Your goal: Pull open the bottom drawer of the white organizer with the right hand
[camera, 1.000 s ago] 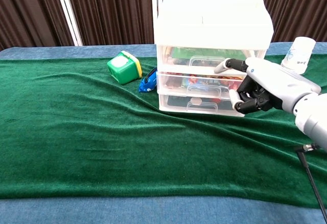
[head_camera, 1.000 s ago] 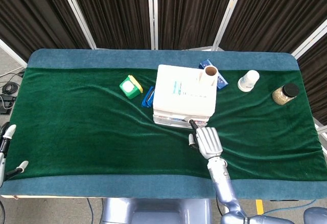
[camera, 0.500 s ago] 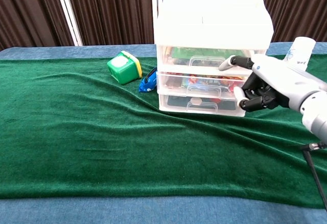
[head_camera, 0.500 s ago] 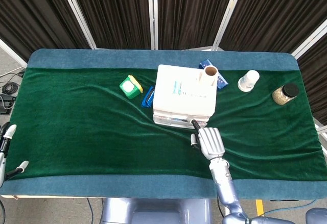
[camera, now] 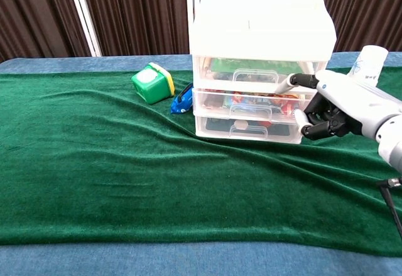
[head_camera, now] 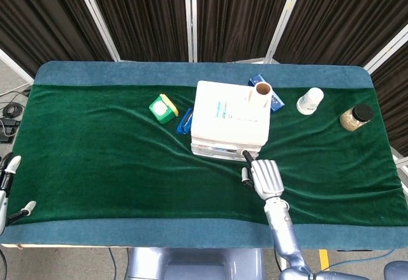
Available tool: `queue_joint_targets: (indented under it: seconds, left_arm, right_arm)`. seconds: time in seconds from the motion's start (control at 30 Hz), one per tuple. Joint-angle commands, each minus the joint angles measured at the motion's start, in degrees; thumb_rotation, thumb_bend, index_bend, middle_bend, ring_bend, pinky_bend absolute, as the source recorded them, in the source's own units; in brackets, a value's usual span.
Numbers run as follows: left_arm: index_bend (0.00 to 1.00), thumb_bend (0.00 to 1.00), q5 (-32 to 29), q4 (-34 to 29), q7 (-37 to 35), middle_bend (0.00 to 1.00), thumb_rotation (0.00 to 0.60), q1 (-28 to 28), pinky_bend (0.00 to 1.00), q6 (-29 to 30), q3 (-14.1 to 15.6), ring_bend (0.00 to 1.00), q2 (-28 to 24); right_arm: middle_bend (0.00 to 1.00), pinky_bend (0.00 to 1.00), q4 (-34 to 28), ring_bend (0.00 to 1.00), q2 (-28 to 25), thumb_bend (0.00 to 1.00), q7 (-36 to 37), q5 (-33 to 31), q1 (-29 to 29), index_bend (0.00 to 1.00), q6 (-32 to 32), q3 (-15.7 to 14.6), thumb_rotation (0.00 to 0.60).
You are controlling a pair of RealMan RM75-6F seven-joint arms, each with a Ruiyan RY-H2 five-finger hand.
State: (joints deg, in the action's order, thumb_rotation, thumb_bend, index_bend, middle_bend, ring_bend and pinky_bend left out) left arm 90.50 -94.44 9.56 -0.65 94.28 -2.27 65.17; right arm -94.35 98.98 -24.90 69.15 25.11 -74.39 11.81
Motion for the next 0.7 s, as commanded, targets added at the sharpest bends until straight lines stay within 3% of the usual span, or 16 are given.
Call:
queue_joint_targets:
  seconds: [0.03, 0.4, 0.7]
  left_arm:
    - [0.00, 0.00, 0.0, 0.0, 0.0, 0.00, 0.600, 0.0, 0.00, 0.1, 0.0, 0.00, 0.0]
    - [0.00, 0.00, 0.1, 0.0, 0.1, 0.00, 0.600, 0.0, 0.00, 0.0, 0.1, 0.00, 0.0]
    - [0.00, 0.00, 0.1, 0.0, 0.0, 0.00, 0.600, 0.0, 0.00, -0.1, 0.1, 0.00, 0.0]
  right_arm:
    - [0.91, 0.83, 0.3, 0.96, 0.0, 0.57, -0.2, -0.5, 0.1, 0.27, 0.2, 0.1, 0.600]
    - [0.91, 0.83, 0.3, 0.96, 0.1, 0.57, -0.7, -1.5, 0.5, 0.33, 0.5, 0.4, 0.600]
    - [0.91, 0.83, 0.2, 0.96, 0.3, 0.57, -1.7, -2.9, 1.3, 0.46, 1.2, 1.1, 0.600]
